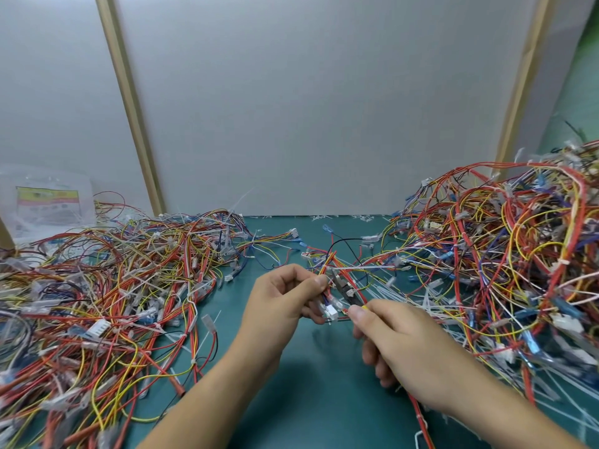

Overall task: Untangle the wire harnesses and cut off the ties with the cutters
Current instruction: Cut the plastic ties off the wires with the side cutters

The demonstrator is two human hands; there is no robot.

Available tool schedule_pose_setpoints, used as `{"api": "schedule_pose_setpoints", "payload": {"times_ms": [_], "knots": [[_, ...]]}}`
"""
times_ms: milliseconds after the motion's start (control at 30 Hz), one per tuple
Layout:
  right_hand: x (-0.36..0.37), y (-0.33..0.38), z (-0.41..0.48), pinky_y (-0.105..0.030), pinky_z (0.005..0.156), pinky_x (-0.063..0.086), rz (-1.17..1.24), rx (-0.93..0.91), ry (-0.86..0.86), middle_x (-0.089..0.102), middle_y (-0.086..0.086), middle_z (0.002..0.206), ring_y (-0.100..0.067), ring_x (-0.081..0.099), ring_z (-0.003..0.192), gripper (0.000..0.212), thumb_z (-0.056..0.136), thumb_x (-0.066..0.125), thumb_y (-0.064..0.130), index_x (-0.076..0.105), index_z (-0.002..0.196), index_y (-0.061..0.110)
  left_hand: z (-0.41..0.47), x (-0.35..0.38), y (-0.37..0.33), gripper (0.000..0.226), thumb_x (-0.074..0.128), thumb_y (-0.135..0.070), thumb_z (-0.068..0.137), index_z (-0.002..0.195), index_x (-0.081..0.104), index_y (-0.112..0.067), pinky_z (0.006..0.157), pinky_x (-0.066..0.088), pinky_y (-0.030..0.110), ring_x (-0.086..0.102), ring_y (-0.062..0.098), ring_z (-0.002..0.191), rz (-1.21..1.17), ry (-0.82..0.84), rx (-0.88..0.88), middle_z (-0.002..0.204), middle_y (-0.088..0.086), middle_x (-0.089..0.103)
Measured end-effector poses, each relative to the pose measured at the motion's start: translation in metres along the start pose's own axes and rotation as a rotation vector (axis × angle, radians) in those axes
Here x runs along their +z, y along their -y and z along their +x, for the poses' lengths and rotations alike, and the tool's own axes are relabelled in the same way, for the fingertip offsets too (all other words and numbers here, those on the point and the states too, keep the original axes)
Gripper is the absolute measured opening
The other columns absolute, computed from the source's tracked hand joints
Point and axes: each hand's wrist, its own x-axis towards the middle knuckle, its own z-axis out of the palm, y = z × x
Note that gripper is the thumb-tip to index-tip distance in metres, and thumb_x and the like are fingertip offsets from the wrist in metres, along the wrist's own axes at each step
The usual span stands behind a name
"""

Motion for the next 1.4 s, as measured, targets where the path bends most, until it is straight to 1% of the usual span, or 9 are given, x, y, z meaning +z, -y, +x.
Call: {"api": "schedule_pose_setpoints", "payload": {"times_ms": [200,333,467,900,1000,1100,1200,1300,1400], "knots": [[0.001,0.004,-0.001,-0.048,0.052,0.051,-0.002,-0.001,-0.02,0.061,-0.002,0.059,-0.017,0.055,0.048,0.047,0.093,0.047,0.052,0.058,0.08,0.009,-0.002,0.001,0.0,0.02,0.065,-0.003,0.09,0.071,0.062,-0.002,0.051,0.051,0.024,0.055,0.015,0.047,0.027,0.005,0.025,0.059,0.006,0.063],[0.0,0.004,-0.001,-0.047,0.049,0.05,0.003,-0.01,-0.021,0.057,-0.001,0.057,-0.017,0.053,0.047,0.048,0.09,0.046,0.054,0.058,0.079,0.009,-0.003,0.001,-0.001,0.02,0.066,-0.004,0.09,0.071,0.063,-0.002,0.052,0.051,0.025,0.055,0.017,0.048,0.036,0.001,0.029,0.06,0.01,0.063],[0.0,0.002,0.0,-0.039,0.049,0.052,0.024,-0.007,-0.022,0.057,0.001,0.056,-0.016,0.054,0.046,0.043,0.095,0.047,0.051,0.059,0.075,0.015,-0.004,0.002,-0.002,0.021,0.066,-0.005,0.09,0.069,0.064,-0.004,0.053,0.051,0.026,0.055,0.021,0.049,0.046,-0.004,0.029,0.062,0.015,0.062],[0.0,-0.004,0.004,-0.035,0.048,0.053,0.096,0.012,0.008,0.057,0.002,0.056,-0.018,0.054,0.046,0.042,0.097,0.048,0.049,0.061,0.075,0.016,-0.004,0.001,-0.004,0.017,0.069,-0.007,0.089,0.072,0.067,-0.005,0.057,0.055,0.026,0.06,0.019,0.053,0.075,0.053,-0.008,0.063,0.013,0.063],[0.0,-0.005,0.004,-0.034,0.047,0.052,0.098,0.009,0.01,0.057,0.002,0.056,-0.017,0.054,0.046,0.042,0.098,0.048,0.049,0.061,0.075,0.017,-0.004,0.0,-0.005,0.009,0.07,-0.007,0.087,0.083,0.067,0.001,0.059,0.057,0.028,0.06,0.018,0.057,0.028,0.076,-0.06,0.071,0.015,0.065],[-0.001,-0.005,0.004,-0.037,0.048,0.052,0.079,-0.005,0.011,0.057,0.001,0.056,-0.018,0.054,0.046,0.04,0.098,0.048,0.049,0.06,0.075,0.018,-0.003,-0.001,-0.008,0.016,0.068,-0.008,0.089,0.096,0.065,0.006,0.059,0.058,0.029,0.062,0.018,0.058,-0.048,0.093,-0.118,0.073,0.016,0.064],[-0.001,-0.004,0.003,-0.04,0.048,0.054,0.044,-0.029,0.012,0.057,0.0,0.056,-0.017,0.054,0.045,0.039,0.098,0.047,0.05,0.06,0.076,0.02,-0.003,-0.003,-0.011,0.017,0.062,-0.013,0.095,0.082,0.069,-0.004,0.055,0.057,0.028,0.06,0.018,0.055,-0.054,0.093,-0.126,0.064,0.01,0.059],[-0.001,-0.004,0.002,-0.046,0.049,0.054,0.021,-0.042,0.01,0.057,0.0,0.056,-0.018,0.055,0.045,0.039,0.098,0.047,0.05,0.06,0.077,0.02,-0.002,-0.006,-0.012,0.016,0.062,-0.013,0.093,0.082,0.067,-0.002,0.052,0.055,0.026,0.06,0.016,0.055,-0.037,0.106,-0.135,0.066,0.012,0.063],[-0.001,-0.004,0.002,-0.044,0.049,0.054,0.037,-0.038,0.012,0.057,-0.001,0.057,-0.018,0.055,0.045,0.039,0.098,0.047,0.05,0.061,0.077,0.02,-0.002,-0.006,-0.012,0.012,0.069,-0.015,0.085,0.078,0.068,-0.005,0.051,0.054,0.025,0.061,0.016,0.058,-0.06,0.124,-0.167,0.07,0.014,0.065]]}}
